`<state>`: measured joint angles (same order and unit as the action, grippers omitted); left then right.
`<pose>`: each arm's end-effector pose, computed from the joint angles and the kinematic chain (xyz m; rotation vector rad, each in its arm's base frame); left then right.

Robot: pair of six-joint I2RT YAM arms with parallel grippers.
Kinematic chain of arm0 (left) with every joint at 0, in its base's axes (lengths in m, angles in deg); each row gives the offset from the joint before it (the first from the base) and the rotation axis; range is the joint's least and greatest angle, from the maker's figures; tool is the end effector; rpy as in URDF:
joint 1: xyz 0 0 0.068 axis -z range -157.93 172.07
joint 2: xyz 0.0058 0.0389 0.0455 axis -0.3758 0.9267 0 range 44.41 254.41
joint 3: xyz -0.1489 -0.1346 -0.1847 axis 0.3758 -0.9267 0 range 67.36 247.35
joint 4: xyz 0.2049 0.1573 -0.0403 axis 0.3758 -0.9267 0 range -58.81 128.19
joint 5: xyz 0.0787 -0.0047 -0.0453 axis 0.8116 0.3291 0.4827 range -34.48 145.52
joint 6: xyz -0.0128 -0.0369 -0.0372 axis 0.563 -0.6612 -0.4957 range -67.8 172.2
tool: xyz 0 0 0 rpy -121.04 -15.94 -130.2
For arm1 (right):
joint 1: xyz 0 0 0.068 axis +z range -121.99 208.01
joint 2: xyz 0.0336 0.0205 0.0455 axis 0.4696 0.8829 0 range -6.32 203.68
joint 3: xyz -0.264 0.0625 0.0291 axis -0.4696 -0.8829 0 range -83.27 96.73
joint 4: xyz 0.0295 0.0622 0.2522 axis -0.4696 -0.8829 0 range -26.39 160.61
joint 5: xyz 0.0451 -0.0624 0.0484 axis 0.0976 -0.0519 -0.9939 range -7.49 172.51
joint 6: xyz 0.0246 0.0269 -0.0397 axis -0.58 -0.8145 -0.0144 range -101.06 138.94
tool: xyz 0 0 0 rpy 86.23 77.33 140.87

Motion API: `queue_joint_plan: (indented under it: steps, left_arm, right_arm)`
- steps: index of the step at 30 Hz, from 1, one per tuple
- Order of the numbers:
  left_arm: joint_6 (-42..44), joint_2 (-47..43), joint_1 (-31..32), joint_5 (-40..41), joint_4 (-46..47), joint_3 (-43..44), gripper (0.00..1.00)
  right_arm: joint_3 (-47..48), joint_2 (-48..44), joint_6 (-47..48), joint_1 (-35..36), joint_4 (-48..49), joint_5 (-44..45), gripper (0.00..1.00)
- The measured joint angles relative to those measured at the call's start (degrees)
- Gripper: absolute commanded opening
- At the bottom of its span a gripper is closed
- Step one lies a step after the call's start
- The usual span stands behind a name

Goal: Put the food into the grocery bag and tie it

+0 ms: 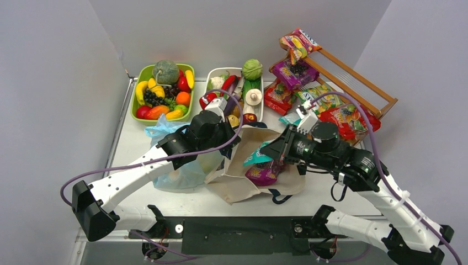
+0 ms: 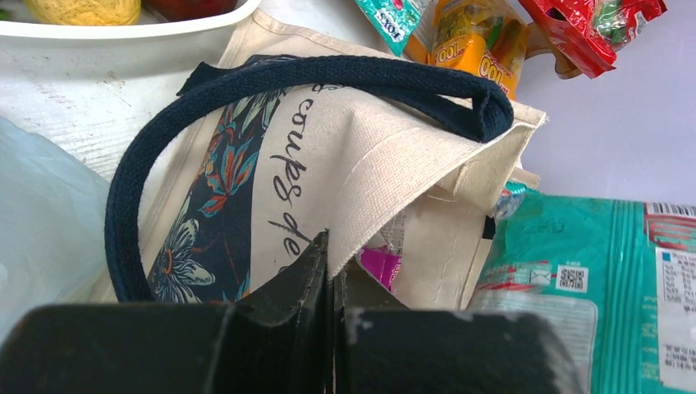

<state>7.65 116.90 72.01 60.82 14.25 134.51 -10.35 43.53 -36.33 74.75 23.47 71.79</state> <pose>0.1863 -0.2165 0.3486 0.0439 2.2096 -0.8808 0.0989 0.1146 0.4221 0.0305 2.2435 1.2612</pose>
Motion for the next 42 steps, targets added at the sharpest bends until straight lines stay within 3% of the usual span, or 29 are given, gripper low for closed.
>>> queue_joint_plan:
  steps: [8,13,22,29,33,35,36,38,40,42]
  left_arm:
    - [0.0,0.0,0.0,0.0,0.1,0.0,0.0]
    - [0.1,0.0,0.0,0.0,0.1,0.0,0.0]
    - [0.2,-0.3,0.0,0.0,0.1,0.0,0.0]
    - [0.2,-0.5,0.0,0.0,0.0,0.0,0.0]
    - [0.2,-0.5,0.0,0.0,0.1,-0.1,0.0]
    - [0.2,-0.6,0.0,0.0,0.1,-0.3,0.0]
    - [0.2,-0.7,0.0,0.0,0.0,-0.3,0.0]
    - [0.2,-0.7,0.0,0.0,0.1,-0.3,0.0]
    - [0.2,-0.8,0.0,0.0,0.1,-0.3,0.0]
    - [0.2,-1.0,0.0,0.0,0.1,-0.6,0.0]
  right_arm:
    - [5.5,4.6,-2.0,10.6,0.4,8.8,0.0]
    - [7.3,5.4,-2.3,12.9,0.7,12.0,0.0]
    - [5.3,5.5,-0.3,11.5,-0.1,17.9,0.0]
    - [-0.2,5.6,5.0,3.5,-0.1,15.8,0.0]
    - [-0.8,7.6,8.6,3.1,0.6,14.1,0.0]
    - [-0.8,9.0,10.3,3.1,1.3,13.1,0.17]
    - [-0.8,9.6,11.1,3.1,1.7,12.7,0.43]
    - [-0.8,10.8,12.3,3.1,2.7,11.6,0.71]
    - [-0.9,11.4,13.4,3.1,3.9,10.7,0.83]
    - [-1.2,11.6,14.7,3.5,4.6,10.2,0.85]
